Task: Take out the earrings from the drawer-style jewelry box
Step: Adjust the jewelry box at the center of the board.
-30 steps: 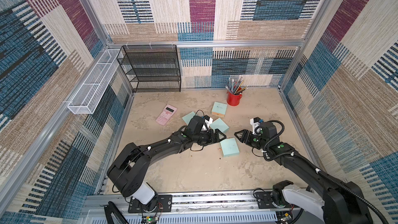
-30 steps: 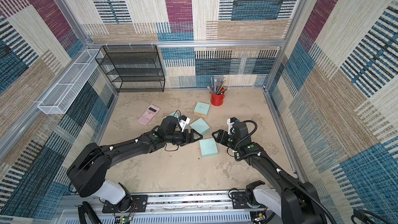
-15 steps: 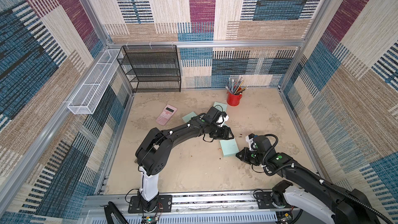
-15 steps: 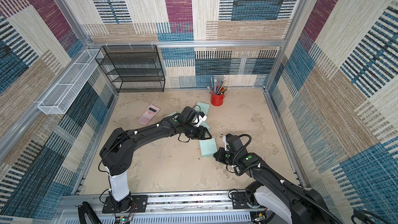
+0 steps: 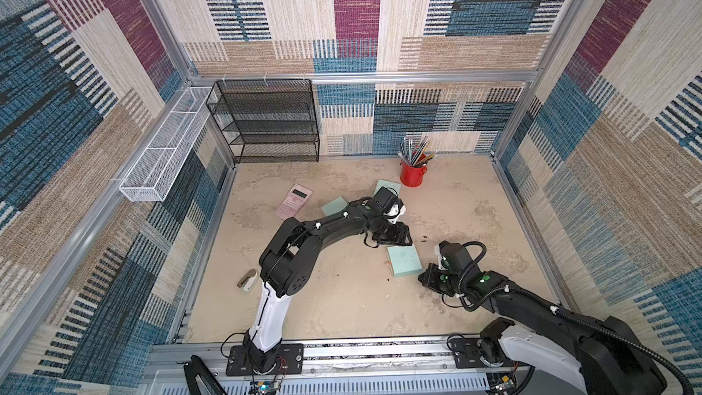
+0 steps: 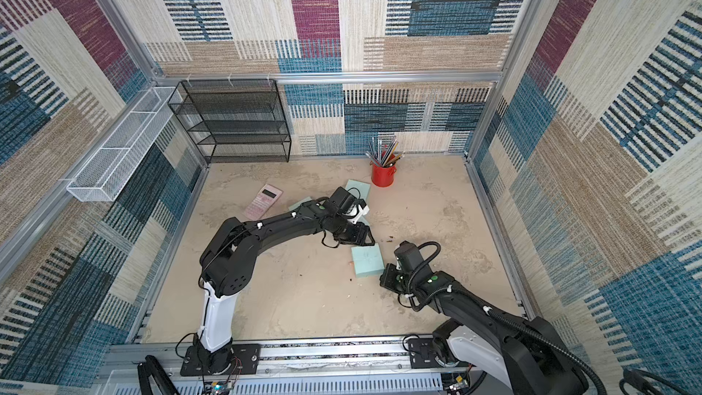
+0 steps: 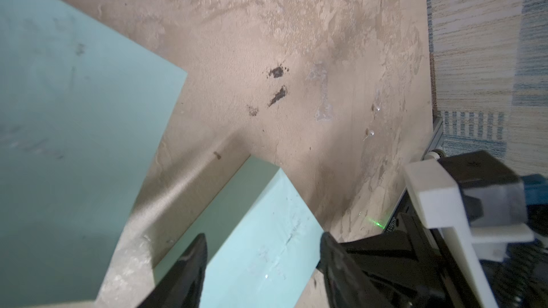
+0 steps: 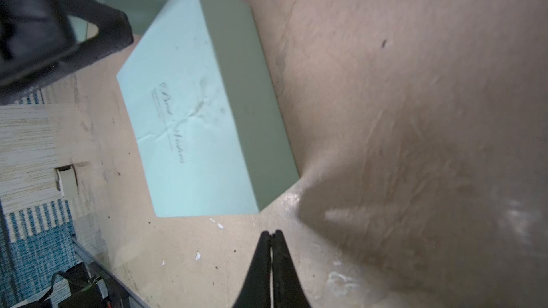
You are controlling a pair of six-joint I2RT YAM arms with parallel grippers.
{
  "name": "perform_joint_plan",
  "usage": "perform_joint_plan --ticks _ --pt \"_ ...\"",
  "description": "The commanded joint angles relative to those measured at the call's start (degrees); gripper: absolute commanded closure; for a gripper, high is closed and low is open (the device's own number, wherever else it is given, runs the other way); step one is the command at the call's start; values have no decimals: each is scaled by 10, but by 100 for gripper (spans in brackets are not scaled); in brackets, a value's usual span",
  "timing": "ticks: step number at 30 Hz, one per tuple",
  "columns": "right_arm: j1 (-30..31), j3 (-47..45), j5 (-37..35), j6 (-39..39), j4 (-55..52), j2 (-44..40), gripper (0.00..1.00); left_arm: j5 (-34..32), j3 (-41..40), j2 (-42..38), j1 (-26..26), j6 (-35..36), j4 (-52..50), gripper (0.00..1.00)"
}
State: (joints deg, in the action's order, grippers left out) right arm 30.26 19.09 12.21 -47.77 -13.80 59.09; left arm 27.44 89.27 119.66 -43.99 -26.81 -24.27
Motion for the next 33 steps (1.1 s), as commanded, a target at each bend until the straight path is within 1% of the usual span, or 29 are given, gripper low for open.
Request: perform_joint_plan --ticks 1,4,7,9,13,14,19,23,27,30,31,33 --pt "1 3 -32 -5 33 17 91 15 2 4 1 10 -6 38" --pt "0 14 -49 -3 47 39 91 27 -17 -1 5 -6 9 38" --pt "-2 33 -59 6 56 63 91 38 -76 -30 19 -50 73 38" --pt "-7 45 -61 15 62 79 90 51 -103 -41 27 -64 100 38" --pt "-23 68 -55 33 70 112 90 53 -132 -57 33 -64 108 38" --pt "-26 74 -54 39 76 118 90 71 -144 -63 34 -68 117 38" --pt "-53 106 -29 67 113 163 87 96 -191 -86 36 -101 164 39" --pt "-77 119 -5 73 135 197 86 88 -218 -102 37 -118 183 39" --pt "-88 119 -4 79 127 179 83 96 -235 -109 40 -132 198 40" --pt "-92 120 -10 86 93 149 78 102 -253 -121 40 -145 213 41" --pt "-94 119 -12 86 79 132 76 102 -262 -126 40 -150 217 41" --pt "-96 110 -5 85 64 98 69 103 -277 -140 40 -156 223 41"
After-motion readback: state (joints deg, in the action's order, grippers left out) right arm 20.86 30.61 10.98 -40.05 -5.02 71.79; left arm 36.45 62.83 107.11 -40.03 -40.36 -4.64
